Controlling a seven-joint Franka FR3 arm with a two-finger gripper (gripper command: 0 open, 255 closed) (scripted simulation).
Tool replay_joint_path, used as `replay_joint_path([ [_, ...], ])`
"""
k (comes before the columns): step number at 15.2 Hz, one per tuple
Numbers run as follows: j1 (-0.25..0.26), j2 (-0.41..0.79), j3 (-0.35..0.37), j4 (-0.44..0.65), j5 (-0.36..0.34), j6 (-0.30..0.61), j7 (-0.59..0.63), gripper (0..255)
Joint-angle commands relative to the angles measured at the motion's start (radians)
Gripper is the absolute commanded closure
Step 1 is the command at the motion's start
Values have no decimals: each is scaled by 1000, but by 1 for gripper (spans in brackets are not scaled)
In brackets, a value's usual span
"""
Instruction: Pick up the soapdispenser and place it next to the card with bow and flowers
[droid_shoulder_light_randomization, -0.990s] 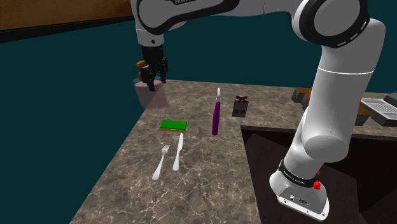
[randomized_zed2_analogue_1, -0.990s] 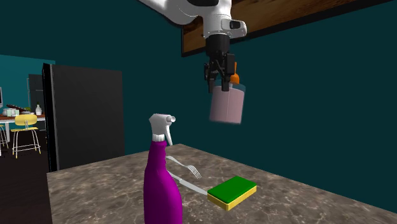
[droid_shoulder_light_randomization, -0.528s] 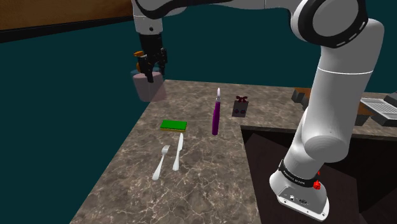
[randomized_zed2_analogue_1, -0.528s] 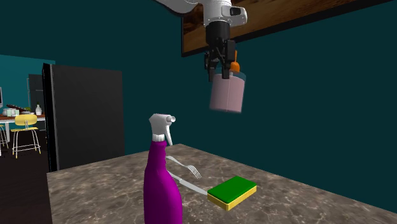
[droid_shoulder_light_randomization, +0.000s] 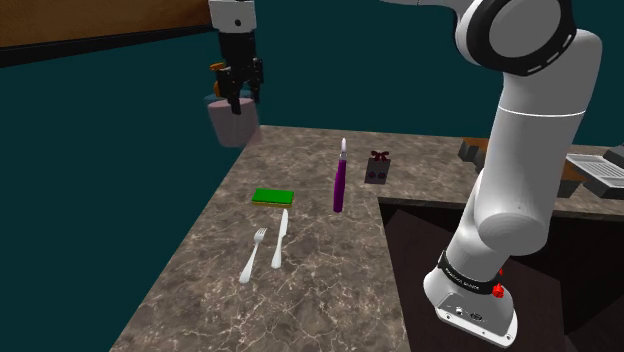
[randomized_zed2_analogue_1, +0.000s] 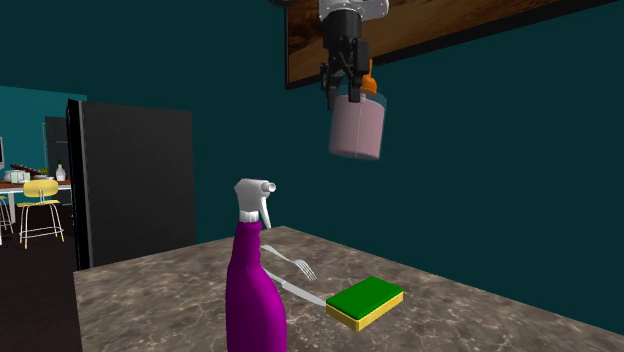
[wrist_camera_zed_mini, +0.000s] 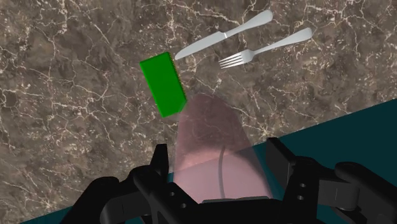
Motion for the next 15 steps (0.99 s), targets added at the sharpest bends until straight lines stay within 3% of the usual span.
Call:
replay_joint_path([
  [1,-22,-51,-12,-59,12,11,-33,255],
  [8,-101,-243,-84,-292,43,61,-182,255],
  [15,-166,-385,-175,-449,41,80,-338,255],
])
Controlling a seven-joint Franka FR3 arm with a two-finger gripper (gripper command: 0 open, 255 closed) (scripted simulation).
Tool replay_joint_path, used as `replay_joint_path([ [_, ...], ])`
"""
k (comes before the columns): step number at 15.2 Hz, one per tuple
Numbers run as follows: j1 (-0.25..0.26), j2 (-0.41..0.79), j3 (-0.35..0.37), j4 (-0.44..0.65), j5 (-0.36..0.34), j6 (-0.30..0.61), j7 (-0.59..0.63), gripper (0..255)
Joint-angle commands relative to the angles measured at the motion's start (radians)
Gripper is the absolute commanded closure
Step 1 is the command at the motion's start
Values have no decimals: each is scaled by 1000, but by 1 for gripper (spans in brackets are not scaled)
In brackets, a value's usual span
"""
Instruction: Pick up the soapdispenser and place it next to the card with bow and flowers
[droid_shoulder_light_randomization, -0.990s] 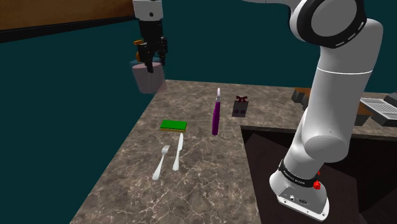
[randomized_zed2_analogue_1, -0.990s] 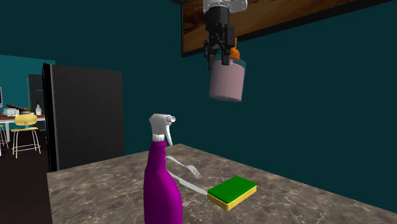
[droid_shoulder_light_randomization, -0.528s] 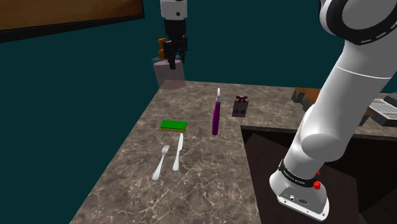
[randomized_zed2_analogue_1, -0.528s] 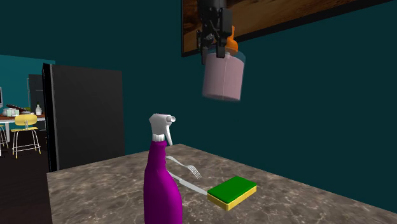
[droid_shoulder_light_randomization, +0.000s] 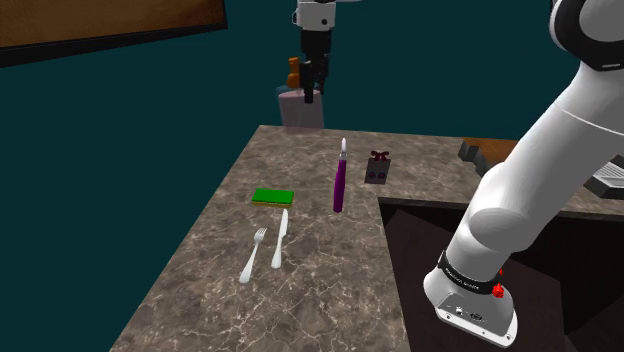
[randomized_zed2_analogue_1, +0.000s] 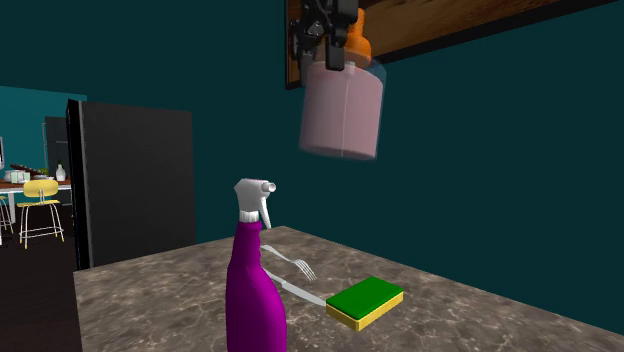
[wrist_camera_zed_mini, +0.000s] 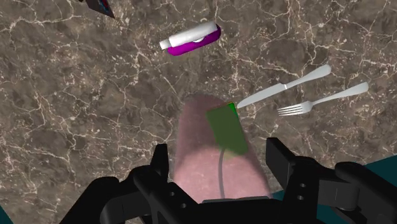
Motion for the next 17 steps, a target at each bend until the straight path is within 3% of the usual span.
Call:
replay_joint_path([
  [1,-19,-39,-29,-43,-4,6,-49,255],
  [9,-90,-139,-150,-139,-39,10,-231,255],
  [17,-162,-174,-281,-163,-86,12,-420,255],
])
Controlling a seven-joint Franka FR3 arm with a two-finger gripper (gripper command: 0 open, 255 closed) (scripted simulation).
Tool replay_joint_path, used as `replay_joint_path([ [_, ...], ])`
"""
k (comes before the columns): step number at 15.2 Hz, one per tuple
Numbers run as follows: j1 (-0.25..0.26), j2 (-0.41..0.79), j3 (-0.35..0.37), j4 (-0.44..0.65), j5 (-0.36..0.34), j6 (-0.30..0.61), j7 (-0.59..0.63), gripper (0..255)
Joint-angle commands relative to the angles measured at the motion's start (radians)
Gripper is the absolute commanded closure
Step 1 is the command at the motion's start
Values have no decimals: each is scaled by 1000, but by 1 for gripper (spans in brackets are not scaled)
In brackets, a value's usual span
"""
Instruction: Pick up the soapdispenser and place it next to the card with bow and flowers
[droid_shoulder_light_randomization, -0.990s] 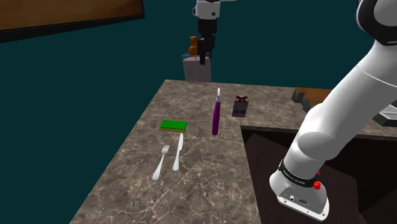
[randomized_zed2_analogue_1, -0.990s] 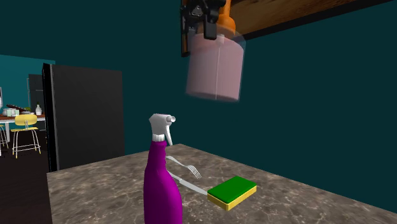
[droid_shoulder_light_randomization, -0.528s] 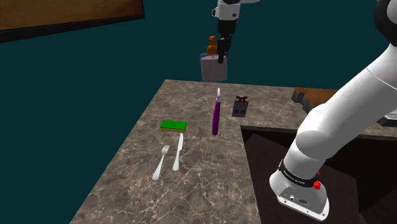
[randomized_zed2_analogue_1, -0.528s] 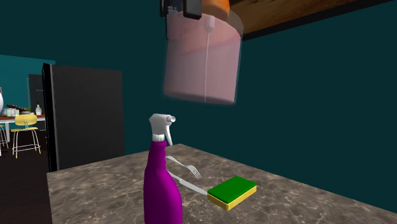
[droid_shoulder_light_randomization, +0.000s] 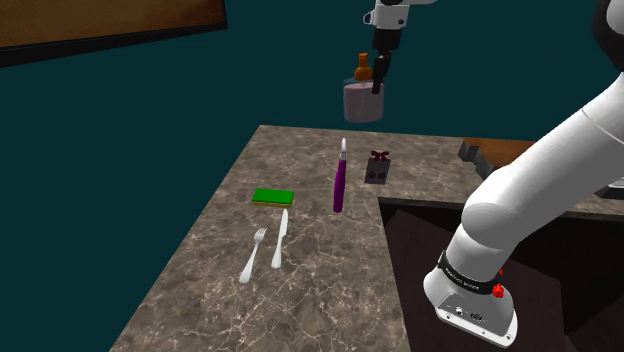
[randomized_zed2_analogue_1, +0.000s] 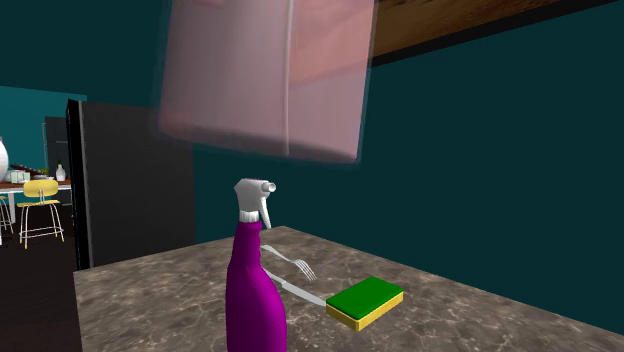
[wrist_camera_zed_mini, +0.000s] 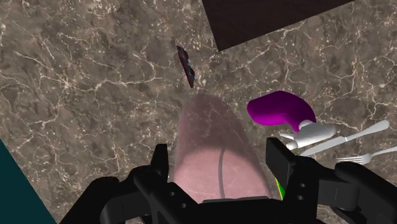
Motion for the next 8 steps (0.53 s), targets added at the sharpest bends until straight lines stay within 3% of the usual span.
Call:
replay_joint_path([
  [1,-19,-2,-38,-8,-13,10,-54,255],
  [8,-75,31,-163,37,-40,15,-230,255],
])
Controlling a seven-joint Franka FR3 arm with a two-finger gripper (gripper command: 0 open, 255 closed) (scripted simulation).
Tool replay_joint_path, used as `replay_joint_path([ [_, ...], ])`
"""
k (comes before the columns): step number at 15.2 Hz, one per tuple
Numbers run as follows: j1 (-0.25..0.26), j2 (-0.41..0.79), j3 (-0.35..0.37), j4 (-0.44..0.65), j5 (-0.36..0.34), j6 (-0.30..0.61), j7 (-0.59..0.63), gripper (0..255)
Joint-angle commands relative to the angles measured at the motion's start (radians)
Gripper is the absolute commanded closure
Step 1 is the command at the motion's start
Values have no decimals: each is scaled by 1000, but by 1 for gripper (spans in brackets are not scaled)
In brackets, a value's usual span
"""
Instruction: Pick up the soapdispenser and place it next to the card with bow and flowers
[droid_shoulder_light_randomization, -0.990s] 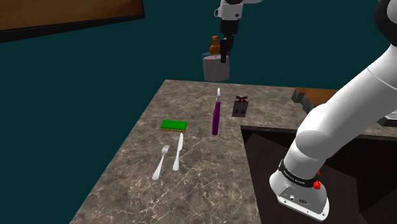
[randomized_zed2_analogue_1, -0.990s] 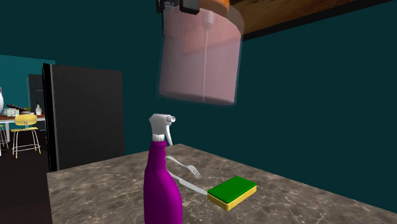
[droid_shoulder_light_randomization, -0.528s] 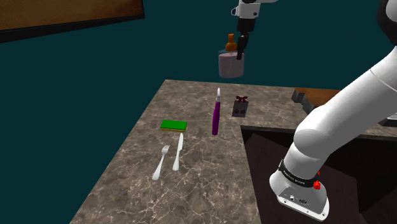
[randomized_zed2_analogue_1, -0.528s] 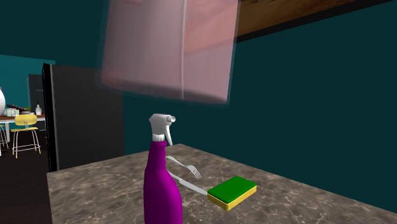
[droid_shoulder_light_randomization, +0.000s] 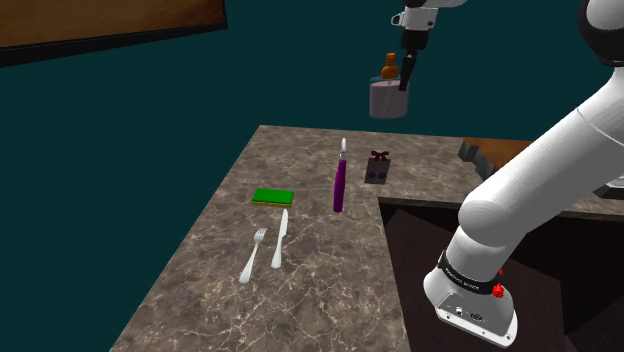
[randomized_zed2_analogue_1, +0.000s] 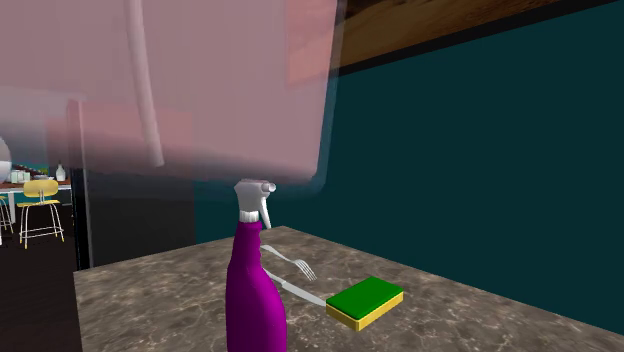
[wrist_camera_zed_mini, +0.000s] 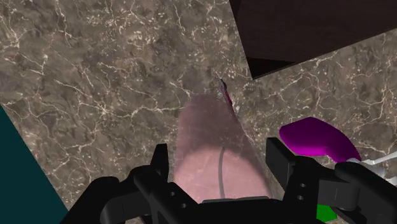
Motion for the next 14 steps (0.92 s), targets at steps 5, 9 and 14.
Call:
replay_joint_path([
  [5,-43,66,-114,71,-2,9,-162,255],
  [9,-54,85,-143,64,1,36,-199,255],
  [14,-57,79,-147,-9,-4,103,-195,255],
])
